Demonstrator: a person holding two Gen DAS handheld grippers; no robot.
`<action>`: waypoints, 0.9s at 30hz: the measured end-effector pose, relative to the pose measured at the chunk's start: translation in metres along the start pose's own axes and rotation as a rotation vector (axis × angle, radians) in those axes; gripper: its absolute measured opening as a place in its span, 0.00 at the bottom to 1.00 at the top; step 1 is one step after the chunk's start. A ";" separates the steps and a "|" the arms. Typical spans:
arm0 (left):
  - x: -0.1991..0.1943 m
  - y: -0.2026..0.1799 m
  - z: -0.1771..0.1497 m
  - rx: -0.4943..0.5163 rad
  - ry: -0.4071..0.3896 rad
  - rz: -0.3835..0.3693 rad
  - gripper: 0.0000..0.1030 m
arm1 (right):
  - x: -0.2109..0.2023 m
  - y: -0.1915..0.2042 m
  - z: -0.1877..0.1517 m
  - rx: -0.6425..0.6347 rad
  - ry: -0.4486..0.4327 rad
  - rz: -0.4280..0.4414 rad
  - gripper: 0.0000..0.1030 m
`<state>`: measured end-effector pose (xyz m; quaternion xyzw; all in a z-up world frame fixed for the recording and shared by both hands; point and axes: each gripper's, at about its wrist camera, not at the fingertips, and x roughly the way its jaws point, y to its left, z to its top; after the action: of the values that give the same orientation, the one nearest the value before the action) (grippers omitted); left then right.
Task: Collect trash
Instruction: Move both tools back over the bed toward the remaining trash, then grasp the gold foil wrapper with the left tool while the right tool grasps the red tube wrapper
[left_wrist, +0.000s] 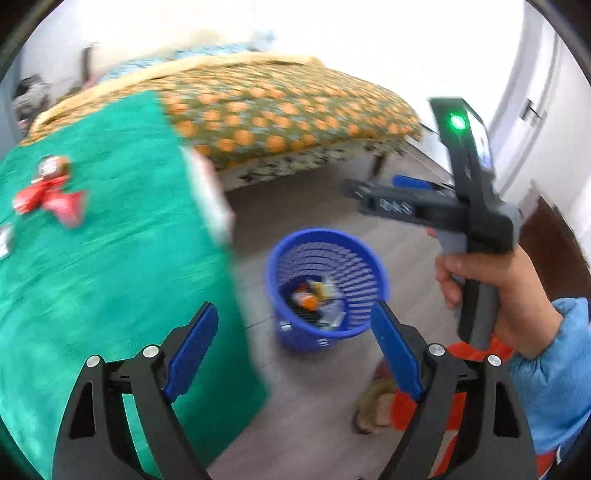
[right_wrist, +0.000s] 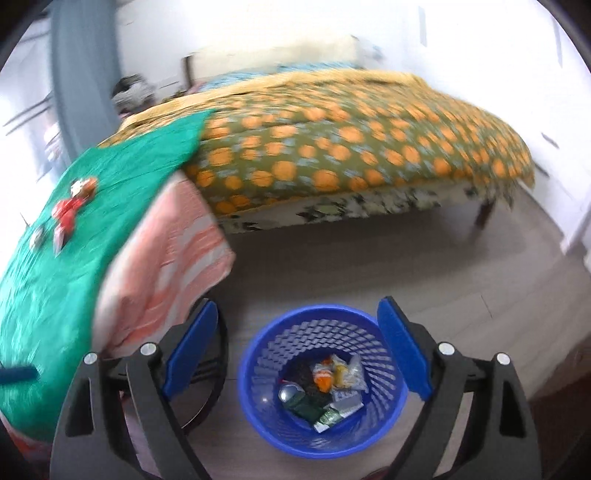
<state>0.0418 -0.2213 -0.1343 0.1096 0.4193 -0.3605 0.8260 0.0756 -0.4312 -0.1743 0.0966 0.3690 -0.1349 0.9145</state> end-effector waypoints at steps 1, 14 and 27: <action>-0.011 0.015 -0.004 -0.023 -0.013 0.027 0.85 | -0.003 0.019 -0.002 -0.032 -0.005 0.015 0.84; -0.091 0.219 -0.066 -0.396 -0.052 0.356 0.88 | -0.013 0.256 -0.011 -0.360 0.065 0.307 0.84; -0.108 0.302 -0.061 -0.538 -0.073 0.411 0.90 | 0.038 0.342 -0.017 -0.442 0.152 0.333 0.84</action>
<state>0.1699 0.0792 -0.1261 -0.0434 0.4386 -0.0666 0.8952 0.1996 -0.1101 -0.1860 -0.0359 0.4361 0.1085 0.8926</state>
